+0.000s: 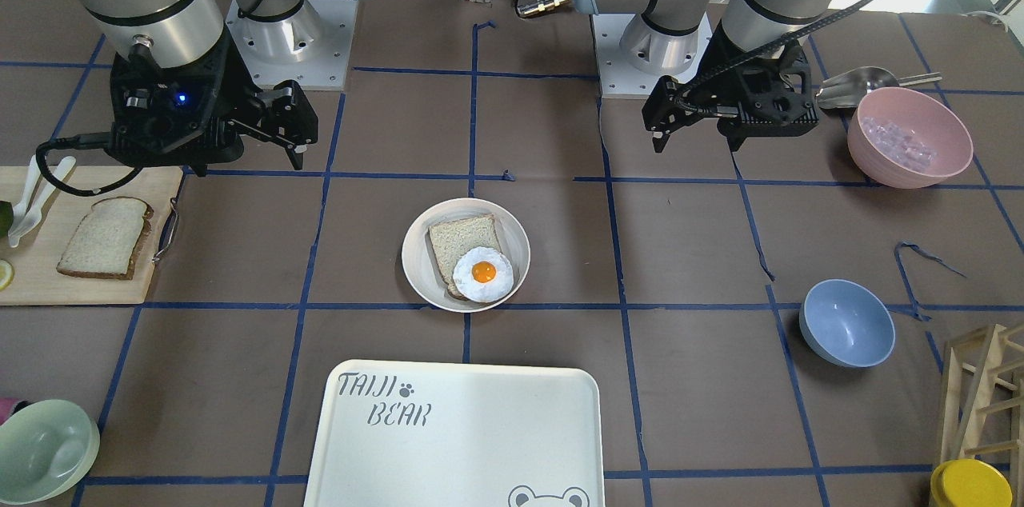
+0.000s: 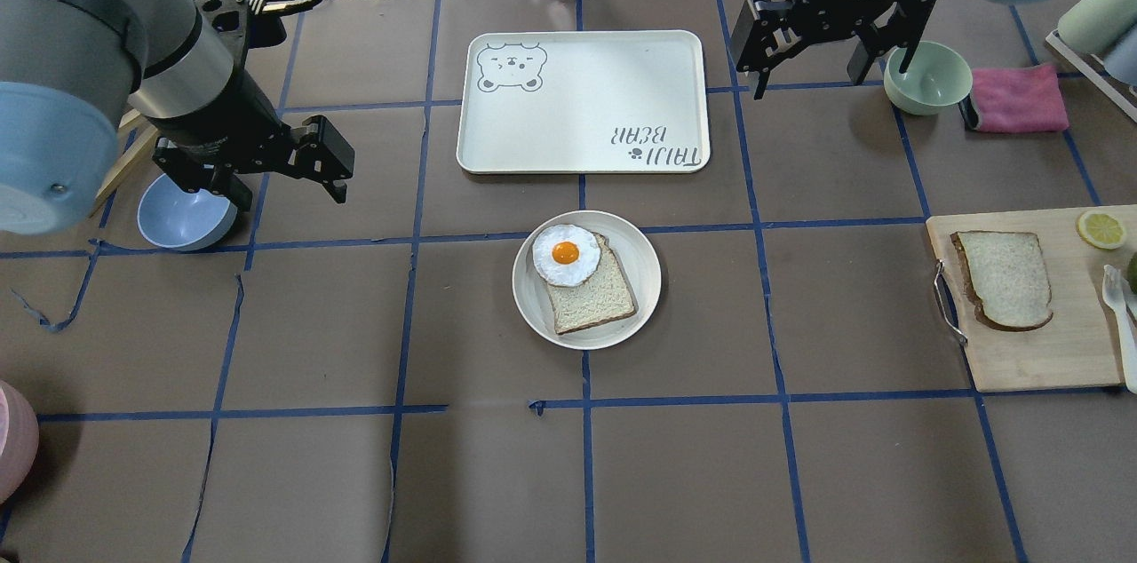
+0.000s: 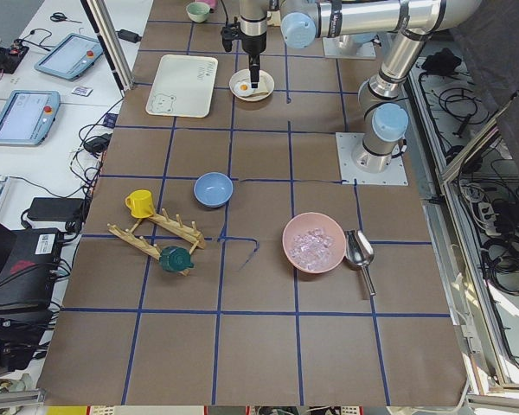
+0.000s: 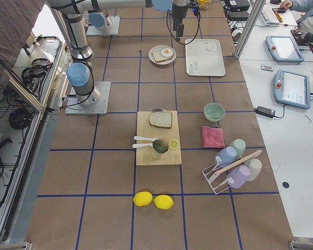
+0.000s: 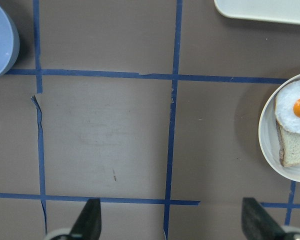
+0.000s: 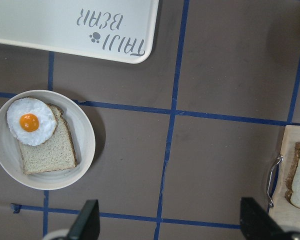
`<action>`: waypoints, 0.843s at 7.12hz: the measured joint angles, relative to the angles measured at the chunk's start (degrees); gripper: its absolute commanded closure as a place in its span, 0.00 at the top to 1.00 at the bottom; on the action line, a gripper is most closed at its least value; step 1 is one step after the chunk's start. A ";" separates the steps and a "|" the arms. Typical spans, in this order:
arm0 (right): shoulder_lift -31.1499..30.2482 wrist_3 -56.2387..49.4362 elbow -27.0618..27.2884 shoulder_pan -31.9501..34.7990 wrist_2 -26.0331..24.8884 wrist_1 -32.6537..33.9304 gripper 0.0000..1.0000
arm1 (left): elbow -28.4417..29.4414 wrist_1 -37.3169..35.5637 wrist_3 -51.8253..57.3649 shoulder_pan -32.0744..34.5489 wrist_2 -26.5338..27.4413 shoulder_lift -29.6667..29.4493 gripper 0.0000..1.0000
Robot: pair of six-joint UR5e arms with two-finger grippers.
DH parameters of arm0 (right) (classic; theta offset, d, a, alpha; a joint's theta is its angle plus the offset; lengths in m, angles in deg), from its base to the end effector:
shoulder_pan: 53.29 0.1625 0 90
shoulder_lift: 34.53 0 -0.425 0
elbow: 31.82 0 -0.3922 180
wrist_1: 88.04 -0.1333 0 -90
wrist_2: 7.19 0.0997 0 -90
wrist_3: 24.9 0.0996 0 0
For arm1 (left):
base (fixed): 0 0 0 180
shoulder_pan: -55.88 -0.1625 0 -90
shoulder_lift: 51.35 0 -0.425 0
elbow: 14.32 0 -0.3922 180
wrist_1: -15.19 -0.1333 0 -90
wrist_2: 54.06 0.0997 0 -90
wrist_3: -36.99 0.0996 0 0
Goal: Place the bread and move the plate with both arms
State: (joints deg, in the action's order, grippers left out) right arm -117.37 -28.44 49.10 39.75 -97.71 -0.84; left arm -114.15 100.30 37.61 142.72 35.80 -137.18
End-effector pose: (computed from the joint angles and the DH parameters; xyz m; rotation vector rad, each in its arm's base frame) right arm 0.1610 -0.5353 0.4962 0.1799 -3.1273 -0.0241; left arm -0.1081 -0.4644 0.4468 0.0696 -3.1379 -0.0210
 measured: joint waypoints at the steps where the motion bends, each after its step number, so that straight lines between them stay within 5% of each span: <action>1: -0.05 0.04 -0.05 -0.02 0.02 0.01 1.00 | 0.29 0.23 0.00 0.00 0.05 0.02 1.00; 6: 0.07 1.03 0.86 0.01 -0.30 0.56 1.00 | 0.62 1.20 0.02 0.00 0.59 0.05 1.00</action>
State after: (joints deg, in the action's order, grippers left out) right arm -117.30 -27.41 49.96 39.76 -98.00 -0.28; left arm -113.53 101.50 37.63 142.72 36.39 -137.13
